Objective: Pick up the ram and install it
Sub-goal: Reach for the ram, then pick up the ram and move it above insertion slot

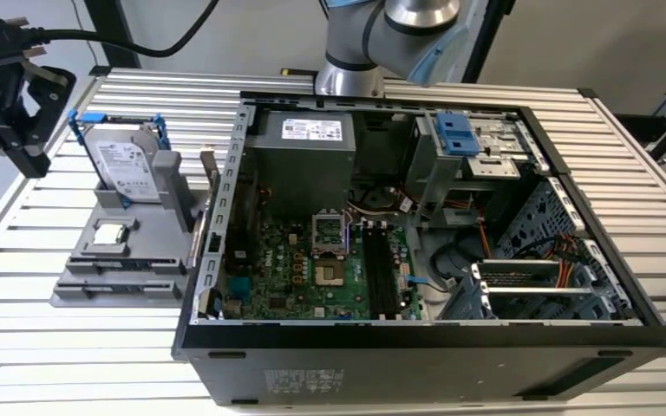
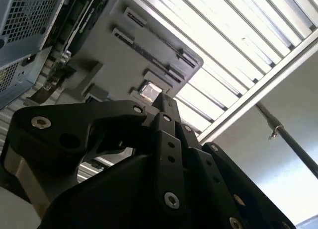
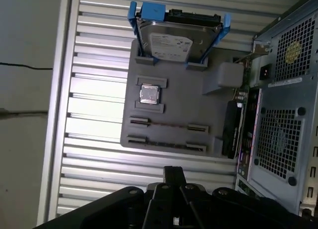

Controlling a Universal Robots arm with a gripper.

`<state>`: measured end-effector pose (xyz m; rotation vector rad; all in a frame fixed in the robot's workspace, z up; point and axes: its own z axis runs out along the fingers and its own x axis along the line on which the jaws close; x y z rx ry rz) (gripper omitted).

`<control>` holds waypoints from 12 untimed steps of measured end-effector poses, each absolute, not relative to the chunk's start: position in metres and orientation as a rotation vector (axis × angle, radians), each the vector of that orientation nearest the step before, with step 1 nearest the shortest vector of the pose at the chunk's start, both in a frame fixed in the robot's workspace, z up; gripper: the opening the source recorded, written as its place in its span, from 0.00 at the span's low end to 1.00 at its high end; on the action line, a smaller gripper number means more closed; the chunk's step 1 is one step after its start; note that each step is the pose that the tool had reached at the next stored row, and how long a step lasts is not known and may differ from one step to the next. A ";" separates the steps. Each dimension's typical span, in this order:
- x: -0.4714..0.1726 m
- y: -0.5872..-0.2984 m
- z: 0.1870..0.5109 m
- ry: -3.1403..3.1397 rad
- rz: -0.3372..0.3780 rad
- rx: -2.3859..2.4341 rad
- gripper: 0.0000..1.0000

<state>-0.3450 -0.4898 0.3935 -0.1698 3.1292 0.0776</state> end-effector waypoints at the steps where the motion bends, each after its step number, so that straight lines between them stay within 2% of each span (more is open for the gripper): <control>1: -0.345 -0.490 0.393 3.128 0.078 -0.188 0.00; 12: -0.346 -0.490 0.394 3.110 0.078 -0.412 0.00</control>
